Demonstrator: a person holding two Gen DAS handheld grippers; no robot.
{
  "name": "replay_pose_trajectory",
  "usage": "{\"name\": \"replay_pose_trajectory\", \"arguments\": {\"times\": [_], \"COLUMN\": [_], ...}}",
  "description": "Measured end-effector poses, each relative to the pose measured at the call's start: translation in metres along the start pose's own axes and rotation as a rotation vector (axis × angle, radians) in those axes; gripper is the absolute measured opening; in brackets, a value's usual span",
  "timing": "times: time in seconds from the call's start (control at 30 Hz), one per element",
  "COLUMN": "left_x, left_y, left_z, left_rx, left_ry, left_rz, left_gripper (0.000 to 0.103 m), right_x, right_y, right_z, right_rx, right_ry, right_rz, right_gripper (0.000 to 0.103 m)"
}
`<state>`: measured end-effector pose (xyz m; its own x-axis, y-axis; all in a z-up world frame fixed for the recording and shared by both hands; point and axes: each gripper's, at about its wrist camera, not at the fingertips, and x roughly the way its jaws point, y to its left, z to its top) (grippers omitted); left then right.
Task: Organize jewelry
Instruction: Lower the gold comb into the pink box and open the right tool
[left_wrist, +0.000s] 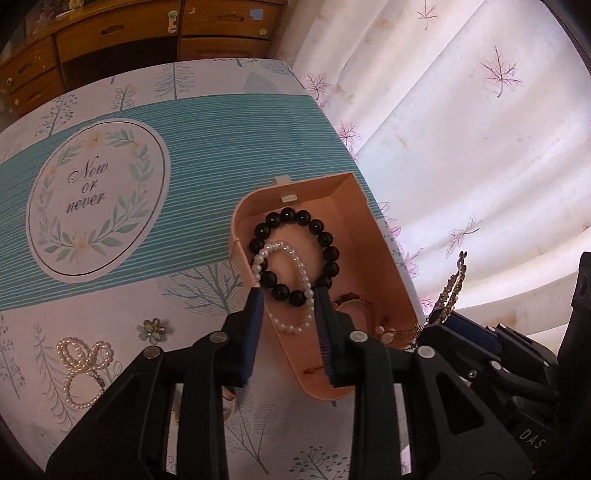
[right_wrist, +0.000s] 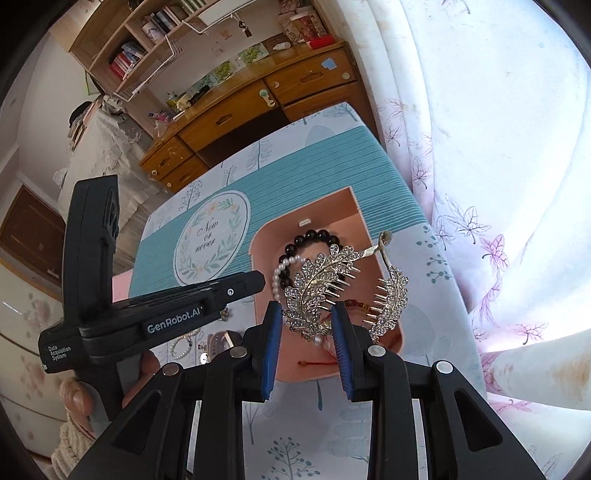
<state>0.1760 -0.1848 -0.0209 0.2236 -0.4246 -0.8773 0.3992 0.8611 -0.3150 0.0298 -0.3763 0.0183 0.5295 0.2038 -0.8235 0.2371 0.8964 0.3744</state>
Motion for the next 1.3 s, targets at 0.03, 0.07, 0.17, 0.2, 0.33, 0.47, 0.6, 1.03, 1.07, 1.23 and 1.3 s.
{"name": "replay_pose_trajectory", "arguments": {"times": [0.03, 0.07, 0.17, 0.2, 0.33, 0.47, 0.6, 1.03, 1.07, 1.23, 1.3], "left_x": [-0.004, -0.008, -0.020, -0.023, -0.043, -0.057, -0.059, -0.067, -0.068, -0.072, -0.075], "left_y": [0.006, 0.012, 0.029, 0.036, 0.066, 0.092, 0.108, 0.104, 0.104, 0.107, 0.108], "left_z": [-0.005, -0.010, -0.026, -0.033, -0.059, -0.085, -0.104, -0.111, -0.111, -0.113, -0.115], "left_rx": [-0.005, -0.010, -0.031, -0.041, -0.096, -0.138, -0.164, -0.130, -0.130, -0.134, -0.135], "left_ry": [-0.015, -0.029, -0.056, -0.064, -0.101, -0.138, -0.115, -0.143, -0.146, -0.153, -0.157], "left_rz": [0.018, 0.036, 0.089, 0.106, 0.180, 0.252, 0.299, 0.348, 0.350, 0.348, 0.342], "left_gripper": [0.035, 0.036, 0.037, 0.037, 0.037, 0.037, 0.037, 0.037, 0.037, 0.041, 0.048], "right_x": [0.004, 0.008, 0.026, 0.032, 0.056, 0.077, 0.100, 0.148, 0.148, 0.145, 0.142], "right_y": [0.002, 0.006, 0.022, 0.026, 0.039, 0.047, 0.052, 0.050, 0.050, 0.057, 0.062], "right_z": [-0.001, -0.001, 0.001, 0.001, 0.001, 0.000, -0.002, -0.003, -0.003, -0.002, -0.002], "right_rx": [-0.008, -0.017, -0.044, -0.052, -0.082, -0.115, -0.135, -0.164, -0.157, -0.160, -0.159], "right_ry": [0.009, 0.016, 0.040, 0.050, 0.085, 0.113, 0.135, 0.193, 0.191, 0.168, 0.155], "right_rz": [0.003, 0.002, 0.000, -0.002, -0.021, -0.063, -0.114, -0.307, -0.312, -0.323, -0.327], "right_gripper": [0.026, 0.026, 0.026, 0.026, 0.026, 0.026, 0.026, 0.036, 0.037, 0.037, 0.037]}}
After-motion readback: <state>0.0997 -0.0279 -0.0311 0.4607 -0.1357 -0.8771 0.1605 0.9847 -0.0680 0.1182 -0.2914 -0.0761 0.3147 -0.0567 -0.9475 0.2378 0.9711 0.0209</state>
